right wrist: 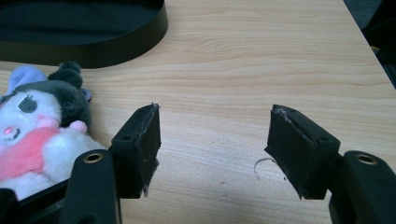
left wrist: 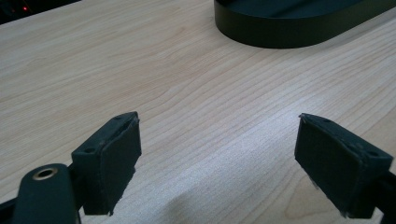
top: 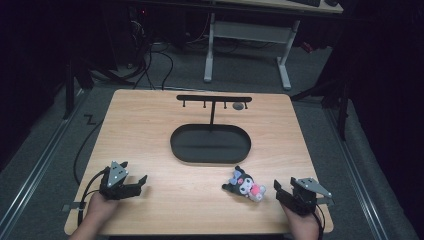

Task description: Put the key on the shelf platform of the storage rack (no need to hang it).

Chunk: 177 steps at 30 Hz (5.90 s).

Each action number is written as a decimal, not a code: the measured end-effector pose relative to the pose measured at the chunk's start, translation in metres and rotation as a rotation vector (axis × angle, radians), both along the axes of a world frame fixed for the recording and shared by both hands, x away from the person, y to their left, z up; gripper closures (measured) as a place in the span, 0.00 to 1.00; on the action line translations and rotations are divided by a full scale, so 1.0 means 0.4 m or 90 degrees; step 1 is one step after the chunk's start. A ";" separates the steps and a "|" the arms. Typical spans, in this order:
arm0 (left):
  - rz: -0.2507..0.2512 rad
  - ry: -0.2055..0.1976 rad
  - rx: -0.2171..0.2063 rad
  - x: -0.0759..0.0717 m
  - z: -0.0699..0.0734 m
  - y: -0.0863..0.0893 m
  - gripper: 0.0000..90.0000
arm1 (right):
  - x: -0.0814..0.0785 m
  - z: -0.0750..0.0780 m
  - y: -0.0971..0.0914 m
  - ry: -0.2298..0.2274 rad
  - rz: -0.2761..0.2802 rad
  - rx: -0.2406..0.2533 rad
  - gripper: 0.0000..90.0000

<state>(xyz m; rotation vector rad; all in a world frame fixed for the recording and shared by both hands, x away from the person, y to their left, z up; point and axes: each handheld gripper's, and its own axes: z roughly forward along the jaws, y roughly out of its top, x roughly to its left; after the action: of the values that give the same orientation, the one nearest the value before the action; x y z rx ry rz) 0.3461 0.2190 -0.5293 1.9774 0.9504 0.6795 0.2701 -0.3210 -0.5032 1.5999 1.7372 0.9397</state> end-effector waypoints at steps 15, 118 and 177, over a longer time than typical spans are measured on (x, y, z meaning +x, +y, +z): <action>0.000 0.001 -0.001 0.001 0.000 -0.001 0.17 | -0.003 -0.003 0.000 0.006 0.007 -0.002 0.39; 0.001 -0.001 -0.003 -0.001 0.000 0.002 0.17 | 0.077 0.089 0.055 0.342 0.136 -0.126 0.35; 0.000 0.000 -0.005 -0.001 0.000 0.002 0.17 | 0.162 0.078 0.234 0.441 0.305 -0.228 0.06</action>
<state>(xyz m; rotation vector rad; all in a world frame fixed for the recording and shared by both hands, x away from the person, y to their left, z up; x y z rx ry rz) 0.3457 0.2199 -0.5292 1.9695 0.9521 0.6757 0.3349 -0.2273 -0.4719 1.3711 2.6635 0.2146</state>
